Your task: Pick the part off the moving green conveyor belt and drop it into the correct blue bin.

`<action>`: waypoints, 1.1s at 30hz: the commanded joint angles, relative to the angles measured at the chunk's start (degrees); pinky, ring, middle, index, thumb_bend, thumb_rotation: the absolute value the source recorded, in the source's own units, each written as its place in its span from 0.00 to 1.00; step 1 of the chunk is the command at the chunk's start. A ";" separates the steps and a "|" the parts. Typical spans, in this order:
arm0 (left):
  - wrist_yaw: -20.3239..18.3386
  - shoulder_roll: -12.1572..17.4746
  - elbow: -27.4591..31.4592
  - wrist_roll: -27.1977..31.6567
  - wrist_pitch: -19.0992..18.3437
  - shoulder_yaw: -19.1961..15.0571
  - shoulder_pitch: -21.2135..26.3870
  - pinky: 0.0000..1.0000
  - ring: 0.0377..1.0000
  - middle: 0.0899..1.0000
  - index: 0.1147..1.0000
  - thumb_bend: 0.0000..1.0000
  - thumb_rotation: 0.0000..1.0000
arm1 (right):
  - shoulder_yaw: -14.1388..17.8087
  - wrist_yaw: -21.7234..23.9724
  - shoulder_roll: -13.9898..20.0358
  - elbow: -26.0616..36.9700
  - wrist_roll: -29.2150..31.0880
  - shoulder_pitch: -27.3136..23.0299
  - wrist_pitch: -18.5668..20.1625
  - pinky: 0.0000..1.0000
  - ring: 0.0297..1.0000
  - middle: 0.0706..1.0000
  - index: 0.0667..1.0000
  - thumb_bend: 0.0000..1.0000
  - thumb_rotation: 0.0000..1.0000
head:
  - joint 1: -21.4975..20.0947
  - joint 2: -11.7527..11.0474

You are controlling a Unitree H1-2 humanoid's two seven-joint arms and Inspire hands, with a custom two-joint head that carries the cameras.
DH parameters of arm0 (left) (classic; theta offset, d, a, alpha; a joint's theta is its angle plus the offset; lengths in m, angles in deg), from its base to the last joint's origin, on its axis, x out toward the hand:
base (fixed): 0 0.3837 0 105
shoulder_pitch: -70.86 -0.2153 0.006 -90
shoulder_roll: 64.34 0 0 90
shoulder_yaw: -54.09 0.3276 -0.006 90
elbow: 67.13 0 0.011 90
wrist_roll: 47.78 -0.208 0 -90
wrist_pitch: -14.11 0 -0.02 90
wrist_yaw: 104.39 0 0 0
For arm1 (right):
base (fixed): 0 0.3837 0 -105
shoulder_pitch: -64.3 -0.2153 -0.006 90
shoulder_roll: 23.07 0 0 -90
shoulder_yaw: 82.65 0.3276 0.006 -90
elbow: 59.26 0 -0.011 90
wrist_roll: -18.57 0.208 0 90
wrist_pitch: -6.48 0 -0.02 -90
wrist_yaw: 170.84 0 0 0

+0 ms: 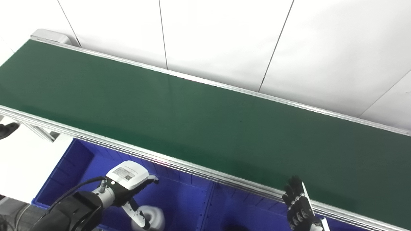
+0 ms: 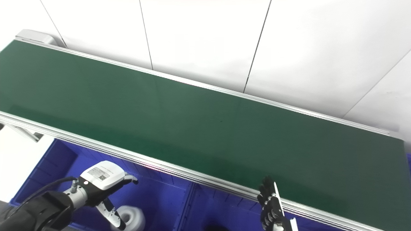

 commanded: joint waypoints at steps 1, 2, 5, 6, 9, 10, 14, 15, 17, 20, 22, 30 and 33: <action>1.65 -0.29 3.46 3.78 -0.17 -1.57 -1.03 0.74 0.80 0.82 0.80 0.86 0.64 | -0.11 0.27 -0.26 2.10 0.40 0.69 -1.22 1.00 1.00 1.00 1.00 0.99 1.00 | -0.08 0.05; 2.65 -0.97 4.90 6.79 0.02 -2.48 -1.88 0.71 0.79 0.81 0.79 0.88 0.65 | -0.07 0.32 -0.17 2.25 0.58 0.79 -1.07 1.00 1.00 1.00 1.00 0.99 1.00 | -0.20 0.19; 7.36 -3.82 9.18 19.47 2.07 -5.88 -5.43 0.64 0.72 0.75 0.75 0.92 0.66 | -0.04 0.39 0.02 2.68 0.69 0.96 -0.75 1.00 1.00 1.00 1.00 1.00 1.00 | -0.56 0.48; 7.84 -5.62 11.78 25.81 1.11 -7.15 -7.46 0.62 0.70 0.74 0.74 0.94 0.68 | -0.03 0.38 0.02 2.77 0.67 0.98 -0.75 1.00 1.00 1.00 1.00 1.00 1.00 | -1.20 0.85; 10.06 -9.98 16.72 46.03 2.30 -9.28 -12.93 0.61 0.72 0.76 0.77 0.93 0.68 | -0.04 0.24 -0.10 2.98 0.40 0.89 -0.65 1.00 1.00 1.00 1.00 0.99 1.00 | -3.10 1.63; 11.01 -11.31 17.45 51.28 3.66 -9.33 -14.42 0.63 0.74 0.78 0.79 0.91 0.67 | -0.06 0.16 -0.18 3.11 0.29 0.82 -0.44 1.00 1.00 1.00 1.00 0.99 1.00 | -3.33 1.70; 13.96 -17.31 18.84 63.37 7.42 -9.47 -18.15 0.79 0.83 0.86 0.91 0.88 0.63 | -0.28 -0.10 -0.57 3.28 -0.31 0.32 0.01 1.00 1.00 1.00 1.00 1.00 1.00 | -6.78 3.04; 15.35 -19.69 18.94 63.59 8.46 -9.54 -18.66 0.80 0.83 0.86 0.91 0.88 0.63 | -0.39 -0.22 -0.70 3.45 -0.63 0.20 0.31 1.00 1.00 1.00 1.00 1.00 1.00 | -8.77 3.67; 17.82 -23.77 18.72 62.08 10.37 -9.89 -18.86 0.92 0.92 0.95 0.98 0.88 0.72 | -0.61 -0.51 -1.09 3.91 -1.24 -0.01 0.97 1.00 1.00 1.00 1.00 1.00 1.00 | -11.11 4.24; 20.42 -27.93 17.51 59.60 12.11 -10.35 -18.21 0.99 0.99 0.99 1.00 0.87 0.76 | -0.77 -0.79 -1.54 4.38 -2.11 -0.21 1.63 1.00 1.00 1.00 1.00 0.99 0.97 | -14.49 5.04; 21.50 -29.88 16.11 57.88 12.97 -10.24 -17.76 1.00 1.00 1.00 1.00 0.89 0.79 | -0.74 -0.94 -1.67 4.42 -2.67 -0.22 1.32 1.00 1.00 1.00 1.00 0.99 0.96 | -16.41 5.43; 21.97 -30.08 15.03 58.62 13.74 -8.22 -18.94 1.00 1.00 1.00 1.00 0.92 0.81 | -0.52 -1.90 -2.12 6.65 -4.26 0.95 -0.30 1.00 1.00 1.00 1.00 0.97 0.95 | -22.91 5.81; 21.71 -30.68 17.42 61.55 11.55 -6.32 -18.96 1.00 1.00 1.00 1.00 0.91 0.81 | -0.45 -2.45 -2.21 8.41 -5.90 1.85 -1.36 1.00 1.00 1.00 1.00 0.97 0.96 | -24.61 5.80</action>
